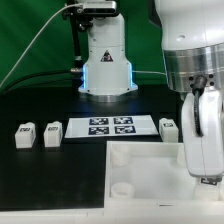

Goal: Assemble one leg

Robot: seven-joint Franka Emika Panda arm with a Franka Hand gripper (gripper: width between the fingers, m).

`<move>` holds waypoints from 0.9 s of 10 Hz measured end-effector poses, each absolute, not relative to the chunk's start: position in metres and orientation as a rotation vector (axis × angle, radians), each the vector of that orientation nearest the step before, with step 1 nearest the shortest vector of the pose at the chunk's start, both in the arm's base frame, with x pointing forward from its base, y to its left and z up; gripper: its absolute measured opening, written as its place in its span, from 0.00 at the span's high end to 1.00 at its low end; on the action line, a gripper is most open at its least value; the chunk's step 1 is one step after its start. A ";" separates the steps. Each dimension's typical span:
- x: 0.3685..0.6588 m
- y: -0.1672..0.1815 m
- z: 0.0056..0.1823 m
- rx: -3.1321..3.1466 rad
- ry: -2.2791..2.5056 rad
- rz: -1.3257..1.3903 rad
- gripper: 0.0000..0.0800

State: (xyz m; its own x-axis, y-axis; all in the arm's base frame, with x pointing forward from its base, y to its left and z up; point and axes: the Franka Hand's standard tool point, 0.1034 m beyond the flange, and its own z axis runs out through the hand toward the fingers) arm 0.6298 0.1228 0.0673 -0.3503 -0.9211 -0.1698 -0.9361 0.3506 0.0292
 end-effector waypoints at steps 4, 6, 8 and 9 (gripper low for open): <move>0.619 0.125 0.072 -1.733 2.451 0.175 0.22; 0.603 0.129 0.085 -1.764 2.415 0.186 0.20; 0.601 0.129 0.087 -1.777 2.404 0.187 0.19; 0.600 0.129 0.086 -1.778 2.405 0.188 0.19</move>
Offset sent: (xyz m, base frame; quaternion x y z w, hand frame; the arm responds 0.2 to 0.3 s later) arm -0.0387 0.0057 0.0159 0.0063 -0.0210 -0.0102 0.9997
